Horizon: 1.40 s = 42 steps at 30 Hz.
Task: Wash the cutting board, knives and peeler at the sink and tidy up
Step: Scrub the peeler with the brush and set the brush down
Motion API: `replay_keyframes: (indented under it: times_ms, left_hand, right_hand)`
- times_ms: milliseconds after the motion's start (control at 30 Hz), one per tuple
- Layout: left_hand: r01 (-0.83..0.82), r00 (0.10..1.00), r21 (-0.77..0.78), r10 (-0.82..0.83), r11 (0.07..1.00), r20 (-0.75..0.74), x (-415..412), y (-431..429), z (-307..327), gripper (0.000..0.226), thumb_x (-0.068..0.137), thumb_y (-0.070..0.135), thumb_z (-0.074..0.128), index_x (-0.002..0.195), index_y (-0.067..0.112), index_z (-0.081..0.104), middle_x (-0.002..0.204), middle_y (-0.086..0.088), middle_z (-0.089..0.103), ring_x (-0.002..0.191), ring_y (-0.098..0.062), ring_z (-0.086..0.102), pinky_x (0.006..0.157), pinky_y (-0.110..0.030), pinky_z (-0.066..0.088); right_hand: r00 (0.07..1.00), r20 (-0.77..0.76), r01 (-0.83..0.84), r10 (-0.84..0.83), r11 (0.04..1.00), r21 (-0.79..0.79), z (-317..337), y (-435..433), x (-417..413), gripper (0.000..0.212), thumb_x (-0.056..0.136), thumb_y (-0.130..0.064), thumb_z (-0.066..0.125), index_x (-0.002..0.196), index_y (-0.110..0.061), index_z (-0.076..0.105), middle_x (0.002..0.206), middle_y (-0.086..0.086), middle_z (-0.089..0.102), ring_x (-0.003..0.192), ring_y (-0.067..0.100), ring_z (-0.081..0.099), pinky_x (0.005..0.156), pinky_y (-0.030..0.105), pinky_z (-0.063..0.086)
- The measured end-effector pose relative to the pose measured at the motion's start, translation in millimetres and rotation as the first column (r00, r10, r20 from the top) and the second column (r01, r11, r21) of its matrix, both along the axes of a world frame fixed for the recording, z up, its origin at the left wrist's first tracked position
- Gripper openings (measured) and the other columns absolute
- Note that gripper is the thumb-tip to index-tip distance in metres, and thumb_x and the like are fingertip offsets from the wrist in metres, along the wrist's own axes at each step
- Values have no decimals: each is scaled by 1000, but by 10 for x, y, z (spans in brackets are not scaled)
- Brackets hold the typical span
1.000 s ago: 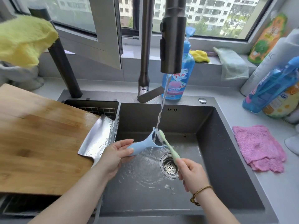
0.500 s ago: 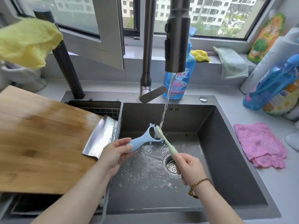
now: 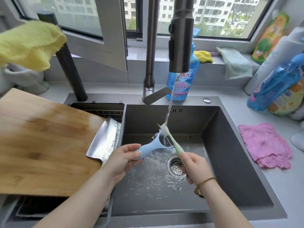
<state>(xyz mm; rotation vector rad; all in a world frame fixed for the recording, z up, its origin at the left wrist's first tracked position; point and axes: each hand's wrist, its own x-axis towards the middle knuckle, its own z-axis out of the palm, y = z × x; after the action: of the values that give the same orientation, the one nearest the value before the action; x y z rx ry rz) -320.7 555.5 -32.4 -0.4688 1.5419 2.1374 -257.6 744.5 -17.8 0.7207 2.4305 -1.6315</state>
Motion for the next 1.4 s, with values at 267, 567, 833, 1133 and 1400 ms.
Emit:
replay_keyframes:
  times_ms: [267,567,833,1133,1400]
  left_hand:
    - [-156,988,-35,157,987,1,-120,-96,44,20,83,-14,51,79,5,56,89,-11,56,75,-21,58,49,-16,54]
    - [-166,985,47,163,985,52,-201,206,171,21,86,-12,49,79,7,55,85,-9,55,74,-17,56,49,-16,54]
    - [-96,995,16,96,995,34,-275,308,197,20,84,-13,52,80,7,56,86,-9,56,74,-18,57,50,-16,54]
    - [-4,995,-157,-12,988,-98,-268,454,196,18,83,-12,54,91,4,56,82,-7,58,71,-15,58,53,-13,52]
    - [-116,987,-122,101,986,-124,-346,319,222,23,83,-14,53,83,9,53,82,-3,57,71,-12,57,51,-11,51]
  right_hand:
    - [996,-72,53,-49,998,45,-131,-22,193,39,91,-30,51,57,-11,49,47,-4,41,34,6,32,38,18,28]
    - [996,-94,22,9,945,326,-134,-245,94,23,94,-35,42,91,-22,62,69,-1,55,69,20,52,60,28,36]
    - [997,-77,35,-3,903,427,-70,-141,86,31,95,-37,39,101,-16,62,72,1,56,72,20,50,60,28,37]
    - [999,-25,-17,31,906,423,-24,-158,-37,30,94,-39,40,95,-19,61,76,1,57,78,22,53,64,28,36]
    - [1000,-7,-11,14,931,365,-95,-148,5,30,95,-36,41,68,-23,49,61,-6,46,64,17,45,52,24,32]
